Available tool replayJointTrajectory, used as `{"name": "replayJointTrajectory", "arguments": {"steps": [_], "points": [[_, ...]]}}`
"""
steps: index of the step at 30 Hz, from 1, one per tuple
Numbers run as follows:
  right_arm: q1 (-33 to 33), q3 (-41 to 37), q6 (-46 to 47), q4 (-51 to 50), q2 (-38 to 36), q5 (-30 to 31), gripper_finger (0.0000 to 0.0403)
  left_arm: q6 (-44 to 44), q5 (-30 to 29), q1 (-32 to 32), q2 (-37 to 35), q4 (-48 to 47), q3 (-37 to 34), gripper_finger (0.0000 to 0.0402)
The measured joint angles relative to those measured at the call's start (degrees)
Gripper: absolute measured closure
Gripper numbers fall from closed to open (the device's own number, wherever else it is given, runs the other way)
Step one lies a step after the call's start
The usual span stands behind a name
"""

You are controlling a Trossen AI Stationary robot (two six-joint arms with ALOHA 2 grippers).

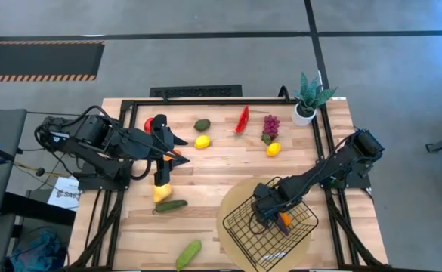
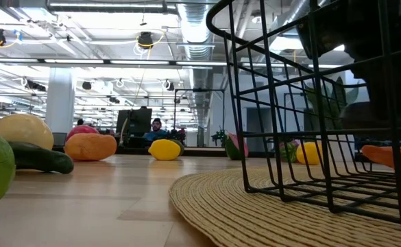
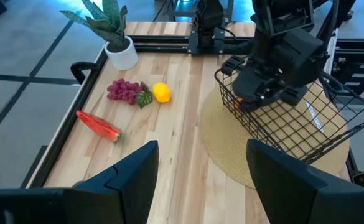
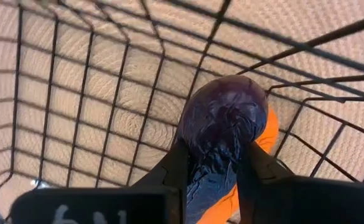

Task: Build produce basket
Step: Put the eggplant into the mesh basket, then put the green chili pepper into the mesh basket

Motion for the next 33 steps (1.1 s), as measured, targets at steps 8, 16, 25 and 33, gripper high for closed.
{"name": "replayJointTrajectory", "arguments": {"steps": [8, 16, 25, 33], "points": [[-0.27, 0.00, -0.40, 0.36, 0.00, -0.91, 0.0179, 0.00, -0.02, 0.02, -0.01, -0.01, -0.01, 0.0171], [-1.91, 0.02, 0.81, -0.87, -1.11, -1.84, 0.0139, 0.00, -0.09, 0.01, 0.01, -0.02, -0.02, 0.0171], [-4.10, 8.60, -1.62, -5.99, -5.41, -2.58, 0.0151, -3.22, -7.28, 0.03, 0.03, -5.71, -0.02, 0.0171], [-5.87, 20.49, -5.18, -10.38, -10.85, 5.12, 0.0154, -21.03, -8.01, 0.76, 0.00, -20.60, -0.29, 0.0171]]}}
